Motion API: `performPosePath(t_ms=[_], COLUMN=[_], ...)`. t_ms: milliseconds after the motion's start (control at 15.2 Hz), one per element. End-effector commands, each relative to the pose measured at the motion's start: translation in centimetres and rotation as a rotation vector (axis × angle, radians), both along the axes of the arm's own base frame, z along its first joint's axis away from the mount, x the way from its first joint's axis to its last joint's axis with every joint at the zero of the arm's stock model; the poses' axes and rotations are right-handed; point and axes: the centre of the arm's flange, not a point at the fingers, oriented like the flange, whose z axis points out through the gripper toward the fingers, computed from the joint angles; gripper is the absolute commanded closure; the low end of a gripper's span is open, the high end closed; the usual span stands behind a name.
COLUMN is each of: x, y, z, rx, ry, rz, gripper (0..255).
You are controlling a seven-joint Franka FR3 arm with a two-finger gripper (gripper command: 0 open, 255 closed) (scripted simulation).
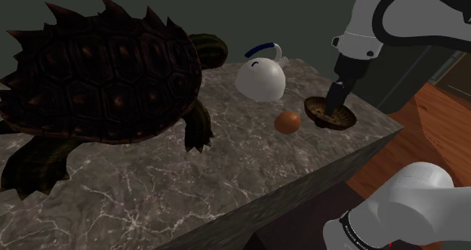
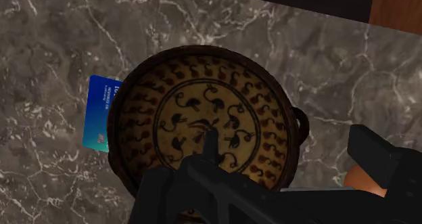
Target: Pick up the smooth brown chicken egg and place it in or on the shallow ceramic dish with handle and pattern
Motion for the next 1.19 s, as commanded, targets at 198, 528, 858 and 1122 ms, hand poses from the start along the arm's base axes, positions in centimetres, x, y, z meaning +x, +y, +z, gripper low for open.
performPosePath(t_ms=[198, 528, 858, 1122], x=[2.1, 4.9, 4.9, 4.7], y=[0.9, 4.0, 5.2, 5.7], z=[-1.1, -2.3, -4.4, -6.2], rx=[0.145, 0.386, 0.424, 0.424], ry=[-0.043, -0.115, -0.126, -0.126], rz=[0.278, 0.74, 0.812, 0.812], gripper=[0, 0, 0, 0])
